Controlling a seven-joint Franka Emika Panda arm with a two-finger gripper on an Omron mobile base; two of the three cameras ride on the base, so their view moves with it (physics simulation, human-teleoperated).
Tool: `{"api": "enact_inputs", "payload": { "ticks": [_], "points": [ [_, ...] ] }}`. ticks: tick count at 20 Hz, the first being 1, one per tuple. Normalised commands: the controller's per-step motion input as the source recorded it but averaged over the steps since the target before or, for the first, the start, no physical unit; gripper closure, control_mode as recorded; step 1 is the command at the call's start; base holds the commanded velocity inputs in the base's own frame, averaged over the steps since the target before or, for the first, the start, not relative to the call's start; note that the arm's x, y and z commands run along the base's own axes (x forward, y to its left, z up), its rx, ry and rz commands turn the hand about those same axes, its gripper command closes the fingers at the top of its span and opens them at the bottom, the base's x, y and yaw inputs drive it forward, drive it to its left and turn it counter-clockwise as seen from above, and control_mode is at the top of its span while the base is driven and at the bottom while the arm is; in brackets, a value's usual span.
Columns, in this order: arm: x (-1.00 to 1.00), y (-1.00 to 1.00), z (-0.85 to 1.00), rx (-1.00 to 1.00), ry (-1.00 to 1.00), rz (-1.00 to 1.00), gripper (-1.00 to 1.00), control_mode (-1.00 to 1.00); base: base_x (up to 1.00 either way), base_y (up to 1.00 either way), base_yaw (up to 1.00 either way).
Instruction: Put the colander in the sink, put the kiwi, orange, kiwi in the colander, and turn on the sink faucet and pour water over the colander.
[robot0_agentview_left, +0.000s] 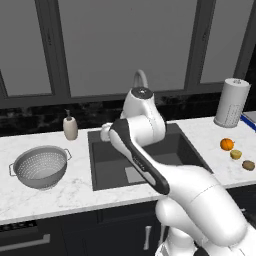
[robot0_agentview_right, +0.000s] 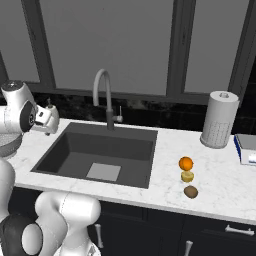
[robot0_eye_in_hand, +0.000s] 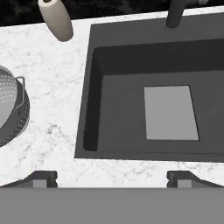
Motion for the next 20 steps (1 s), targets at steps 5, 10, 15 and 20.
{"api": "enact_inputs", "payload": {
  "ticks": [5,10,15,20],
  "points": [
    [0.47,0.64,-0.12,0.02,0.0,-0.19,-1.0,-1.0,0.0,0.0,0.0],
    [0.31,0.51,-0.16,0.15,0.06,-0.2,-1.0,-1.0,0.0,0.0,0.0],
    [0.07,0.38,-0.26,0.23,0.11,-0.13,-1.0,-1.0,0.0,0.0,0.0],
    [0.0,0.38,-0.25,0.16,0.02,-0.02,-1.0,-1.0,0.0,0.0,0.0]
  ]
}}
